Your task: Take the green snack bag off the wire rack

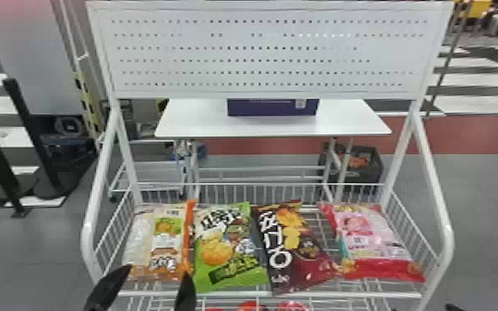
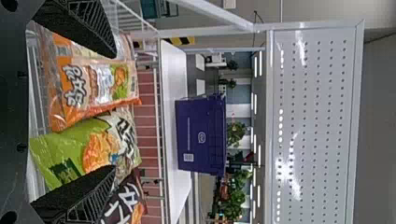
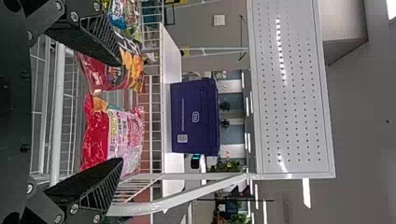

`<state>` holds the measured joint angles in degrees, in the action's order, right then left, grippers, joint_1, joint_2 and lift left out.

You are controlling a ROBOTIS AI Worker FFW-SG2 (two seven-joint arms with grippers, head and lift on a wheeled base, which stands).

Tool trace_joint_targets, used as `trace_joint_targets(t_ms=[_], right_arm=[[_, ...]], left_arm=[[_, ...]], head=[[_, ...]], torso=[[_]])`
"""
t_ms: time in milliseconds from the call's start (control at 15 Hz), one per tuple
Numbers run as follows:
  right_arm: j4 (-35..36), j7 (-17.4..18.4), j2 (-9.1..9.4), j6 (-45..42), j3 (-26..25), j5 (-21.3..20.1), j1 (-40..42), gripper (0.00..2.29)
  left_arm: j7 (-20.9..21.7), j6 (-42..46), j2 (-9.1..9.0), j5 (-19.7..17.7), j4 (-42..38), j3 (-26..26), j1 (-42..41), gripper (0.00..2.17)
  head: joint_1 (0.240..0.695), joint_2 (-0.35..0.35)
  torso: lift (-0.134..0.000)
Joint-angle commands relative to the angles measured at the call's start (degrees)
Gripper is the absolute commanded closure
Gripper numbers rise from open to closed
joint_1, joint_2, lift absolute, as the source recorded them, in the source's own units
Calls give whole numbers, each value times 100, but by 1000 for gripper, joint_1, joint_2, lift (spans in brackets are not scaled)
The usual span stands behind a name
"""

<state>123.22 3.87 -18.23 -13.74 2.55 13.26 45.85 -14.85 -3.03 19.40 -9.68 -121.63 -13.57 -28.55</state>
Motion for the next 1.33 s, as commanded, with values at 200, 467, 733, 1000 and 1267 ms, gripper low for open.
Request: trace_joint_targets(t_ms=[200, 467, 733, 1000, 1267], right_arm=[[0, 0, 48, -1, 9, -69, 11, 171], [9, 0, 74, -1, 35, -104, 20, 171], [9, 0, 74, -1, 71, -157, 29, 171], [35, 0, 39, -1, 71, -140, 46, 171], [18, 0, -5, -1, 62, -122, 46, 171]], left_arm=[[-1, -519, -366, -165, 1142, -717, 1440, 33], [-27, -765, -709, -244, 1977, -1042, 2258, 36], [-71, -1046, -832, -262, 2434, -1227, 2662, 60], [-62, -1152, -894, -262, 2803, -1306, 2873, 66], [-45, -1310, -911, -253, 2961, -1324, 2987, 83]], head=[[499, 0], [499, 0], [499, 0], [499, 0], [499, 0]], torso=[[0], [0], [0], [0], [0]])
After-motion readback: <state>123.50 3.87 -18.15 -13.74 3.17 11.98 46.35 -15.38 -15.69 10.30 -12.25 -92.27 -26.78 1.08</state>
